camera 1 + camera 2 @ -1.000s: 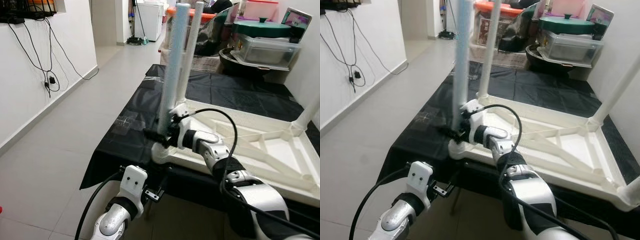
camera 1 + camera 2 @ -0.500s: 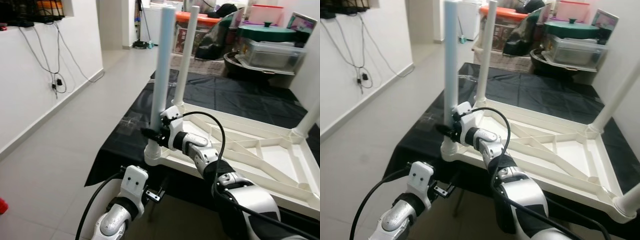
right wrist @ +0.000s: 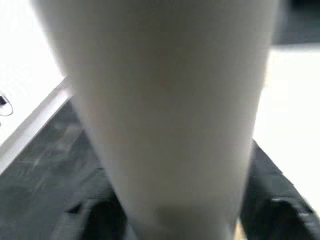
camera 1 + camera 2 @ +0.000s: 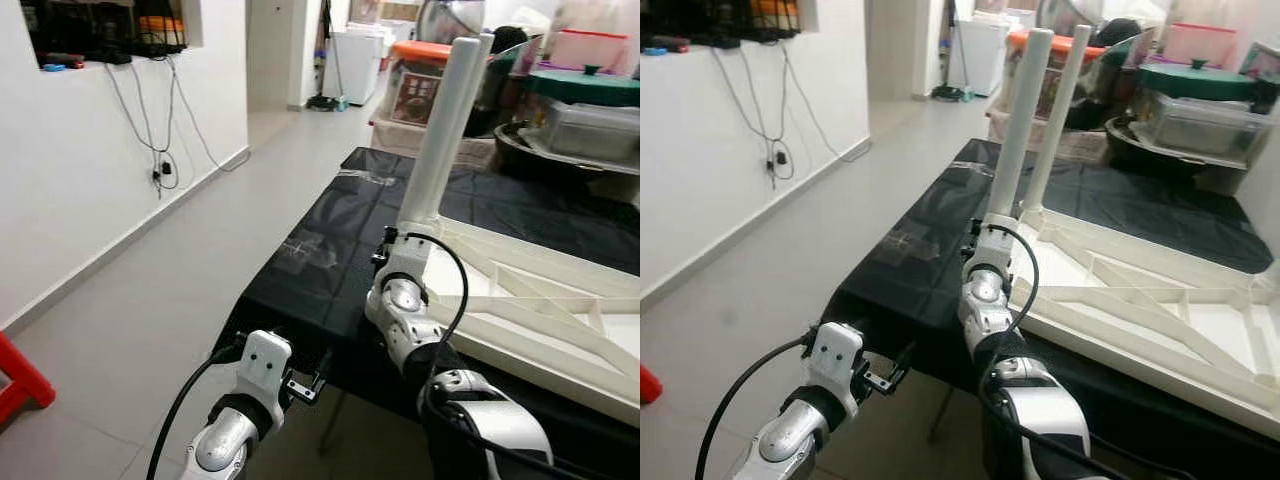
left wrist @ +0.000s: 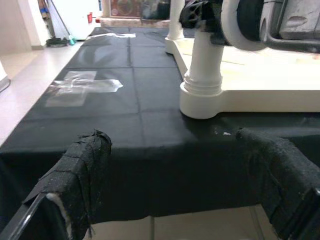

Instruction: Building children table

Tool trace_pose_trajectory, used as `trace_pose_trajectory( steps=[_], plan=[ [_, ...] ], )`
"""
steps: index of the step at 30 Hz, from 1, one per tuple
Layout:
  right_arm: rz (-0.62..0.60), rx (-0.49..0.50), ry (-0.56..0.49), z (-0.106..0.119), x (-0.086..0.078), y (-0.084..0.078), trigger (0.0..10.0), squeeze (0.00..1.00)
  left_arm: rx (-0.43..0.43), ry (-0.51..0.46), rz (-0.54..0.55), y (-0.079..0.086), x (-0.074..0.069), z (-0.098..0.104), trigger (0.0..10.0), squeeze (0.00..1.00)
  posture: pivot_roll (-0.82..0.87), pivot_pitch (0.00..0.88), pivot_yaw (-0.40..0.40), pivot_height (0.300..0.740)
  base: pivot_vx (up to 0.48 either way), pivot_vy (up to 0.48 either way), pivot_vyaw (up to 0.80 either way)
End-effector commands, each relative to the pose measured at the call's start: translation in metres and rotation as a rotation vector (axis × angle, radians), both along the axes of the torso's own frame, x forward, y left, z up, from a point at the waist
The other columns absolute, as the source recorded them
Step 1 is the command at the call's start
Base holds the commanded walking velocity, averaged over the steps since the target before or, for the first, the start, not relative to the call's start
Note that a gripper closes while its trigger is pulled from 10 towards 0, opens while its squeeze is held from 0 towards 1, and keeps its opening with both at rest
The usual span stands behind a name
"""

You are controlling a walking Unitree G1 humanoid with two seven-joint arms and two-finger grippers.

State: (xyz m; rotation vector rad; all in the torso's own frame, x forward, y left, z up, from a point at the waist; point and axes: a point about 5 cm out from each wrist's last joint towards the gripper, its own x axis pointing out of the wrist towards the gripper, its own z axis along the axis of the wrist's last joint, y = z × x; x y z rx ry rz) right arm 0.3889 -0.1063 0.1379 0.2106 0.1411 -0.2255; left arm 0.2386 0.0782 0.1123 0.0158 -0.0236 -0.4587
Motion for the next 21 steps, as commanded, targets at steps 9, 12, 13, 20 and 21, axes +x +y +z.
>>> trace_pose_trajectory(
  steps=[9, 12, 13, 20, 21],
  plan=[
    [0.445, 0.041, -0.171, 0.016, 0.003, 0.022, 10.0, 0.0, 0.004, 0.005, -0.014, -0.003, 0.001, 0.0, 10.0, 0.0, 0.08, 0.0, -0.089, 0.74, 0.0, 0.0, 0.0],
    [0.778, -0.006, -0.187, 0.024, 0.003, 0.02, 10.0, 0.0, 0.004, 0.003, -0.016, -0.003, 0.002, 0.0, 10.0, 0.0, 0.07, 0.0, -0.089, 0.74, 0.0, 0.0, 0.0],
    [0.778, -0.006, -0.187, 0.024, 0.003, 0.02, 10.0, 0.0, 0.004, 0.003, -0.016, -0.003, 0.002, 0.0, 10.0, 0.0, 0.07, 0.0, -0.089, 0.74, 0.0, 0.0, 0.0],
    [1.068, -0.027, -0.143, 0.024, -0.004, 0.022, 10.0, 0.0, 0.005, 0.002, -0.018, -0.003, 0.002, 0.0, 10.0, 0.0, 0.07, 0.0, -0.091, 0.74, 0.0, 0.0, 0.0],
    [1.201, -0.049, -0.124, 0.023, -0.009, 0.026, 10.0, 0.0, 0.005, 0.001, -0.018, -0.003, 0.002, 0.0, 10.0, 0.0, 0.08, 0.0, -0.091, 0.74, 0.0, 0.0, 0.0]
  ],
)
